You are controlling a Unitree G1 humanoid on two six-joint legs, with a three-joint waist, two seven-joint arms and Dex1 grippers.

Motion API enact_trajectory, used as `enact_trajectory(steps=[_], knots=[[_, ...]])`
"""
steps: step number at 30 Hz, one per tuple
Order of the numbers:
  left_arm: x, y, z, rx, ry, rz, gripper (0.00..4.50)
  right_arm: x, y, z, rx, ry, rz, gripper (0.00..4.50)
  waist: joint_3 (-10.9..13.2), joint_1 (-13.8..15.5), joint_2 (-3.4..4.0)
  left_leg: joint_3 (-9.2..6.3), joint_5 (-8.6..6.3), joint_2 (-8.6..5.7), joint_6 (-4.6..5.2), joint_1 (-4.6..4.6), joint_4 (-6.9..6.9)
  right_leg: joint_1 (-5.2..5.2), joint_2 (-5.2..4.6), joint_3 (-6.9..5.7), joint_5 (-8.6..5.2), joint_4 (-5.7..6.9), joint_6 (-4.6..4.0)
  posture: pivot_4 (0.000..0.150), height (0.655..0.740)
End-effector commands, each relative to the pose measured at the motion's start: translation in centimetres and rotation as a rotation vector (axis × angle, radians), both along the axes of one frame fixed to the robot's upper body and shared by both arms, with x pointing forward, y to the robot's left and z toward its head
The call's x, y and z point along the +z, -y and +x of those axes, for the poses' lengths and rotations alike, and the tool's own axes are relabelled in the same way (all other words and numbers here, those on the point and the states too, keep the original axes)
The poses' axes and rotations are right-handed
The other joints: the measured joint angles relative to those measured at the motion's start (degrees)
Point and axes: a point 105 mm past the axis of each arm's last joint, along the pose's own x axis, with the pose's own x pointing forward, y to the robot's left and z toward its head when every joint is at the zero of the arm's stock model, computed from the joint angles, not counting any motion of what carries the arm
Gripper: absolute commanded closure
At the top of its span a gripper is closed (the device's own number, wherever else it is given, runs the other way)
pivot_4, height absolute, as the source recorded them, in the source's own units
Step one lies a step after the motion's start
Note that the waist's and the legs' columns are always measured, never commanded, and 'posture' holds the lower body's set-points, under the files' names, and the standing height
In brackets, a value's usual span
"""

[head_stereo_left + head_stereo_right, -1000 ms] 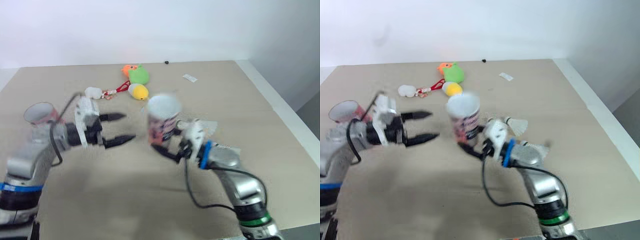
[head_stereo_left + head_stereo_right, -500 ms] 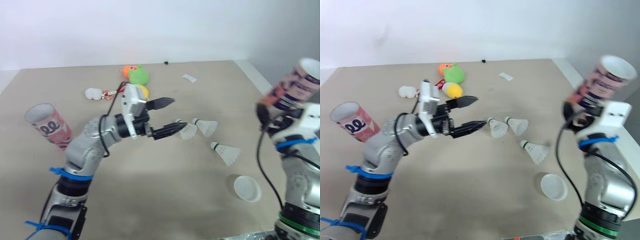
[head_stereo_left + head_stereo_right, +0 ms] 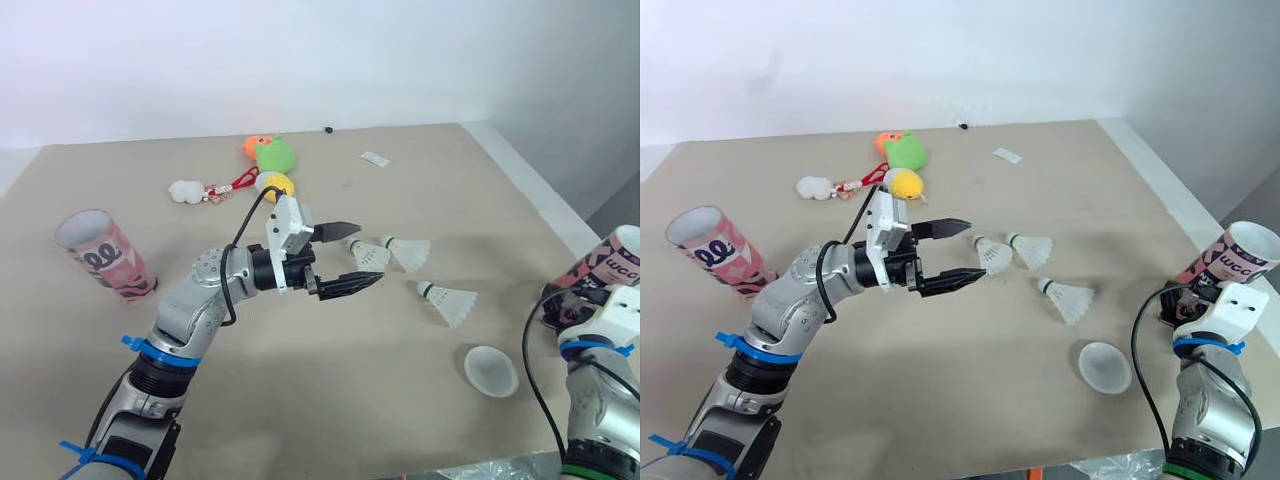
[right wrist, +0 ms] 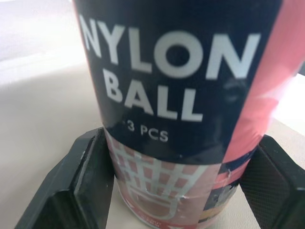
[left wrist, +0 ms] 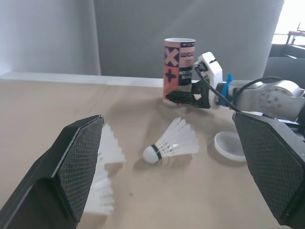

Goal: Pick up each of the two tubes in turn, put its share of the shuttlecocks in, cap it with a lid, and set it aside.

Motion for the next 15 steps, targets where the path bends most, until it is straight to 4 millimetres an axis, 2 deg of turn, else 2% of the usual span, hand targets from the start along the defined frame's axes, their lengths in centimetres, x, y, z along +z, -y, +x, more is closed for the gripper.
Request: enact_trajectory(steps=[1,8,15], knots=[[0.9,-0.1,-0.4,-0.005,0.048,-0.012,0.00,-0.7,0.4,-1.2,-0.021,-0.012,0.020,0.04,-0.01,0.08,0.01,0.01,0.00,0.00,0.00,-0.01,0.00,-0.02,-0.01,0.06,0.00,-0.01,0.01,0.150,0.7400],[0.7,-0.2,-0.2,-0.006,0.044,-0.003,0.00,1.0,-0.2,-2.8,-0.012,0.045,-0.028,0.04,-0.01,0.10,0.01,-0.07,-0.01,-0.04,0.01,-0.07,-0.01,-0.04,-0.01,0.17,-0.04,-0.07,0.11,0.150,0.7400],[-0.3,-1.2,0.1,0.031,0.037,0.027,0.00,4.1,-2.3,-5.1,0.052,0.144,-0.081,0.04,-0.02,0.08,0.18,-0.02,-0.01,-0.03,0.01,-0.04,-0.01,-0.10,0.00,0.32,-0.01,-0.04,0.16,0.150,0.7400]])
